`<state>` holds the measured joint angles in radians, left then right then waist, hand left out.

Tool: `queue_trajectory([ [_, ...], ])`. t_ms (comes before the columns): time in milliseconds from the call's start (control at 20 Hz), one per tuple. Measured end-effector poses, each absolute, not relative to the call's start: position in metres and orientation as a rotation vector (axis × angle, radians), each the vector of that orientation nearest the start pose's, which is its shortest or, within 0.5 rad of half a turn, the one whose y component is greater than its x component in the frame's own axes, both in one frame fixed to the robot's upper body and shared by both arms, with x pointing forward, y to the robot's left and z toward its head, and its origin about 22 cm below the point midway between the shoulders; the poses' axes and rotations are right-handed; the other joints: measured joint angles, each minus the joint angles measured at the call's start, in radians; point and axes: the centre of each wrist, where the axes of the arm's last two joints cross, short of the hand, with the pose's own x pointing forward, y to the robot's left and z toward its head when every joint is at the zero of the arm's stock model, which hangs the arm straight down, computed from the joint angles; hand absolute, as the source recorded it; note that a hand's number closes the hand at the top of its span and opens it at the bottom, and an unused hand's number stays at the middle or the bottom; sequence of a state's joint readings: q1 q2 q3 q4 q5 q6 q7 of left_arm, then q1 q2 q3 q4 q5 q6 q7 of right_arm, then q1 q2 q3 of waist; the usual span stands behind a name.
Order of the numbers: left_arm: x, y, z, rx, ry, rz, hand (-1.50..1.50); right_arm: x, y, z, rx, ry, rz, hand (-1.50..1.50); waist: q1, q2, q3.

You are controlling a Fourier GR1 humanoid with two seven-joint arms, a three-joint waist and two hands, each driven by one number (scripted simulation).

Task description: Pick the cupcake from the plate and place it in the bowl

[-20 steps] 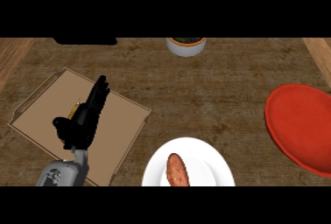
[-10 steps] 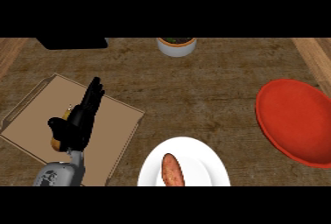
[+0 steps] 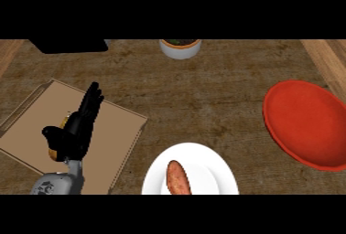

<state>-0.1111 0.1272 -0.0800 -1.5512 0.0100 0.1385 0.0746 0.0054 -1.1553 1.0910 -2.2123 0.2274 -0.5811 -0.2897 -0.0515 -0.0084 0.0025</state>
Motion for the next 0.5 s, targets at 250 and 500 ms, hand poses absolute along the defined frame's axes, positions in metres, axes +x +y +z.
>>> queue_trajectory([
  [250, 0.266, 0.23, 0.025, 0.106, -1.584, -0.072, 0.0, 0.093, -0.234, 0.131, 0.101, -2.042, 1.135, 1.5, 0.001, 0.005, 0.001],
  [500, 0.266, 0.227, 0.027, 0.096, -1.596, -0.083, 0.0, 0.114, -0.249, 0.155, -0.001, -2.054, 1.105, 1.5, 0.015, 0.01, 0.001],
])
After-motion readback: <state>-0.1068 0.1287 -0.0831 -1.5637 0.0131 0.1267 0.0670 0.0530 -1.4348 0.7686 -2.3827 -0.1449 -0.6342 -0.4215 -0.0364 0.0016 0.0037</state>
